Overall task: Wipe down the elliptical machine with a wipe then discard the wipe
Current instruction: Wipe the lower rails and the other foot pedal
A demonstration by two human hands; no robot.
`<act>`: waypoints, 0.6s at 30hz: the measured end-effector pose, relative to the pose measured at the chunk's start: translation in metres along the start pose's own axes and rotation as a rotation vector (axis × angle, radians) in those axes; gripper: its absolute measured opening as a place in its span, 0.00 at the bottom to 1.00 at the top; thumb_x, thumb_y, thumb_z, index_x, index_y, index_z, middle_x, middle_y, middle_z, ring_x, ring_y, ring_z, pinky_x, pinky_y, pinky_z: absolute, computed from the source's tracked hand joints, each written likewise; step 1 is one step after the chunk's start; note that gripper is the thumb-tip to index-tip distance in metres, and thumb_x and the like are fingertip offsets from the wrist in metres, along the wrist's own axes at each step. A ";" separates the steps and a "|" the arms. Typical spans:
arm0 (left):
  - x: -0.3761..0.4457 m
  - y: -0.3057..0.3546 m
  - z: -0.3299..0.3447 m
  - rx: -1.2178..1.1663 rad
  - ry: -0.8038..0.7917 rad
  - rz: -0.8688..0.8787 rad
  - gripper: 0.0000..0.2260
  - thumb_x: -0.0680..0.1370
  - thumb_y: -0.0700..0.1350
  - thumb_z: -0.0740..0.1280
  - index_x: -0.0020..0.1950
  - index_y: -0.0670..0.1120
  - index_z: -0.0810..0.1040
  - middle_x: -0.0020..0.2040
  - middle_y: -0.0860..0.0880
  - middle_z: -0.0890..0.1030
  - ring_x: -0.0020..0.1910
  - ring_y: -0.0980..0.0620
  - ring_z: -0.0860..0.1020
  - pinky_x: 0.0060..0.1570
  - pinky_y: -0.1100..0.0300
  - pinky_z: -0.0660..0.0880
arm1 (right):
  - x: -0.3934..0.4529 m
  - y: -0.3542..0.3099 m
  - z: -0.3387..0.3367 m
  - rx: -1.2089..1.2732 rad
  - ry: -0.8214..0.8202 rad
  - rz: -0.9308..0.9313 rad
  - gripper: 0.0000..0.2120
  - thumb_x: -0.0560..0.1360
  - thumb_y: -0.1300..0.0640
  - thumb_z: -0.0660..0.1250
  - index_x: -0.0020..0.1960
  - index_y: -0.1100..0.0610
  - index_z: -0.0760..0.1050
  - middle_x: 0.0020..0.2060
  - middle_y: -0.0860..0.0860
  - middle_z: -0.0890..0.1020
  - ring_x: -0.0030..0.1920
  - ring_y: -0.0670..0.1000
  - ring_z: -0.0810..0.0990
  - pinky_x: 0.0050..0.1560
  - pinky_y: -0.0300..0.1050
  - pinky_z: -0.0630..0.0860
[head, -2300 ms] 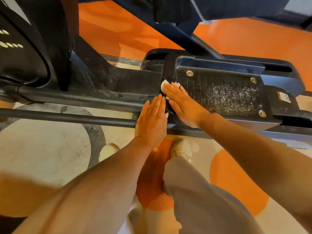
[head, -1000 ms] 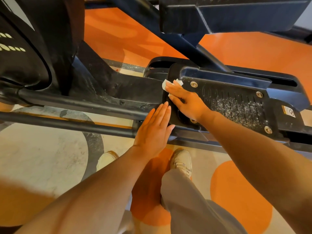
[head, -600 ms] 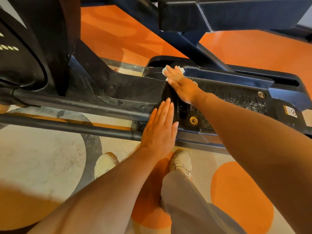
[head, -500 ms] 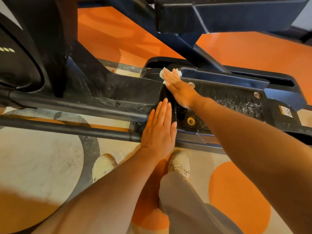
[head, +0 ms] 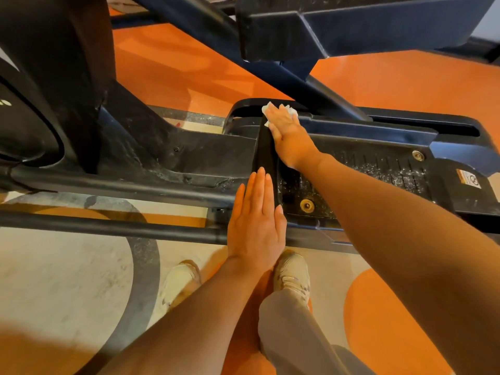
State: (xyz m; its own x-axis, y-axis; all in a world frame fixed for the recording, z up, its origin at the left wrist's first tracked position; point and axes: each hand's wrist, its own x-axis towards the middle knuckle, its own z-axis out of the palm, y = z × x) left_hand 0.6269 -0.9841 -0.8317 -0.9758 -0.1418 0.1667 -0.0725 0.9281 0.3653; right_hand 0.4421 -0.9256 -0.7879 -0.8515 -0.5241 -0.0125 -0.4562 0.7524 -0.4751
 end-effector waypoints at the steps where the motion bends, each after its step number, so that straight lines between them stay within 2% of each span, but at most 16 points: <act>1: 0.001 0.000 0.001 0.016 0.016 0.009 0.27 0.83 0.51 0.45 0.78 0.39 0.63 0.78 0.42 0.62 0.78 0.44 0.59 0.75 0.50 0.52 | 0.003 0.000 0.000 -0.016 0.010 0.015 0.21 0.85 0.62 0.48 0.78 0.60 0.56 0.78 0.57 0.56 0.79 0.57 0.47 0.75 0.45 0.38; 4: 0.005 0.004 0.001 0.035 0.009 0.007 0.27 0.83 0.51 0.47 0.77 0.39 0.64 0.78 0.41 0.63 0.77 0.43 0.60 0.75 0.49 0.53 | 0.005 0.005 0.004 -0.013 0.058 0.041 0.21 0.85 0.63 0.49 0.77 0.60 0.58 0.77 0.58 0.58 0.78 0.59 0.49 0.75 0.47 0.40; 7: 0.009 0.008 0.002 0.026 0.003 -0.025 0.26 0.83 0.51 0.46 0.77 0.39 0.63 0.78 0.41 0.62 0.78 0.44 0.59 0.75 0.49 0.52 | -0.001 0.015 0.004 0.029 0.124 0.066 0.24 0.82 0.68 0.52 0.77 0.59 0.57 0.78 0.56 0.56 0.78 0.58 0.47 0.75 0.46 0.40; 11: 0.011 0.009 0.004 0.040 0.026 -0.025 0.26 0.83 0.50 0.47 0.77 0.39 0.63 0.78 0.41 0.62 0.78 0.43 0.59 0.75 0.49 0.51 | -0.008 0.031 -0.005 -0.053 0.156 0.059 0.26 0.79 0.74 0.55 0.75 0.60 0.59 0.76 0.58 0.59 0.78 0.61 0.49 0.76 0.50 0.42; 14: 0.013 0.009 0.003 0.036 0.038 -0.004 0.26 0.83 0.49 0.47 0.77 0.38 0.63 0.77 0.40 0.63 0.78 0.43 0.59 0.75 0.48 0.53 | -0.009 0.036 -0.014 -0.102 0.166 0.098 0.25 0.76 0.76 0.57 0.72 0.63 0.64 0.72 0.61 0.64 0.74 0.65 0.57 0.74 0.53 0.53; 16: 0.015 0.009 0.002 0.040 0.035 -0.001 0.26 0.83 0.49 0.47 0.77 0.38 0.63 0.78 0.40 0.62 0.78 0.43 0.59 0.76 0.48 0.53 | -0.007 0.044 -0.018 -0.132 0.177 0.143 0.24 0.74 0.75 0.62 0.69 0.63 0.66 0.69 0.61 0.68 0.71 0.64 0.62 0.71 0.53 0.59; 18: 0.019 0.011 0.000 0.024 0.000 -0.007 0.27 0.83 0.50 0.44 0.78 0.38 0.59 0.79 0.40 0.59 0.79 0.43 0.56 0.77 0.48 0.52 | -0.007 0.058 -0.018 -0.182 0.185 0.176 0.26 0.74 0.73 0.65 0.70 0.62 0.66 0.69 0.60 0.68 0.72 0.61 0.62 0.72 0.52 0.59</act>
State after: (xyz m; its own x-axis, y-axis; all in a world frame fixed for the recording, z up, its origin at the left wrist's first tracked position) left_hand 0.6079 -0.9769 -0.8247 -0.9752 -0.1487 0.1638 -0.0847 0.9349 0.3446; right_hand 0.4172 -0.8712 -0.7998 -0.9464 -0.3108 0.0879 -0.3224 0.8928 -0.3146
